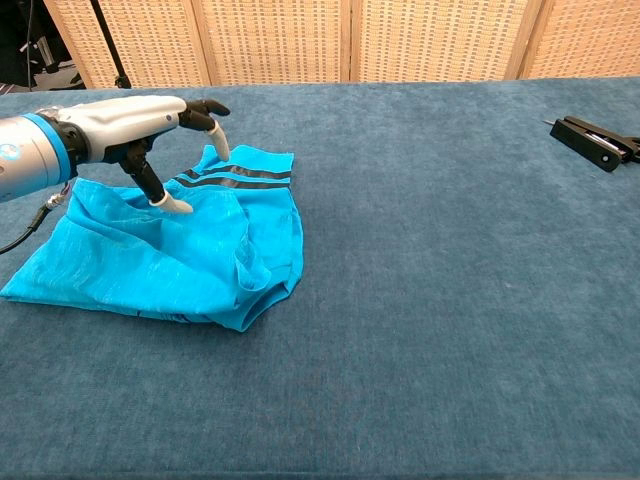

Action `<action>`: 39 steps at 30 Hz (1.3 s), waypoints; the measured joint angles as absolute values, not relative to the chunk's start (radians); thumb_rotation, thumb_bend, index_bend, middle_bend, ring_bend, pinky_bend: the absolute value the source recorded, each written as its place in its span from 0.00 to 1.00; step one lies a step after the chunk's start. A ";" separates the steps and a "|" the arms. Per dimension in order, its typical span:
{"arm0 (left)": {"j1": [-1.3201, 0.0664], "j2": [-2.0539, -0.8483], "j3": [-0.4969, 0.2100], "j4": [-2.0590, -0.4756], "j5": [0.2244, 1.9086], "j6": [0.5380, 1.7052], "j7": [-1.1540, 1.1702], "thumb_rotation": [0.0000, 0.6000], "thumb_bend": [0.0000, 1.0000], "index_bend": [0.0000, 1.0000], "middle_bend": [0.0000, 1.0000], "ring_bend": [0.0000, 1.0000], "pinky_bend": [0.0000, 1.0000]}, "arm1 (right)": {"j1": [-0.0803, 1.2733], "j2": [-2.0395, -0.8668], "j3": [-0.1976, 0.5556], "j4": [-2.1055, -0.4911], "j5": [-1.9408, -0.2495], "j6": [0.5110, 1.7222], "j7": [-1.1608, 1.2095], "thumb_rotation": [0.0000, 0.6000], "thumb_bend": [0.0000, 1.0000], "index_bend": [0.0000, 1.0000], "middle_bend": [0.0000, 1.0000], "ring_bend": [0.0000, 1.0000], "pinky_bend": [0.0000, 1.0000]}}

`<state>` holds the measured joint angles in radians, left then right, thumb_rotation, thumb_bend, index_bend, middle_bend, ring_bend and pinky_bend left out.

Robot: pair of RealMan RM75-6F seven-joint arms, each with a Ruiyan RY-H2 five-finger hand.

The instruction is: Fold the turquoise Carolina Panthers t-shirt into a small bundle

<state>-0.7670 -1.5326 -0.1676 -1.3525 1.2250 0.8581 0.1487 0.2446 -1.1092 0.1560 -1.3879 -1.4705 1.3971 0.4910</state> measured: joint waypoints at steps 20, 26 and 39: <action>-0.833 -1.631 -0.187 -1.178 1.115 0.762 0.181 1.00 0.24 0.39 0.00 0.00 0.00 | 0.257 -1.121 0.170 -1.354 -1.426 1.349 0.502 1.00 0.00 0.00 0.00 0.00 0.00; -0.846 -1.641 -0.186 -1.149 1.097 0.729 0.177 1.00 0.24 0.41 0.00 0.00 0.00 | 0.260 -1.124 0.174 -1.346 -1.418 1.338 0.505 1.00 0.00 0.00 0.00 0.00 0.00; -0.854 -1.656 -0.176 -1.105 1.090 0.691 0.137 1.00 0.26 0.51 0.00 0.00 0.00 | 0.264 -1.130 0.178 -1.334 -1.407 1.322 0.502 1.00 0.00 0.00 0.00 0.00 0.00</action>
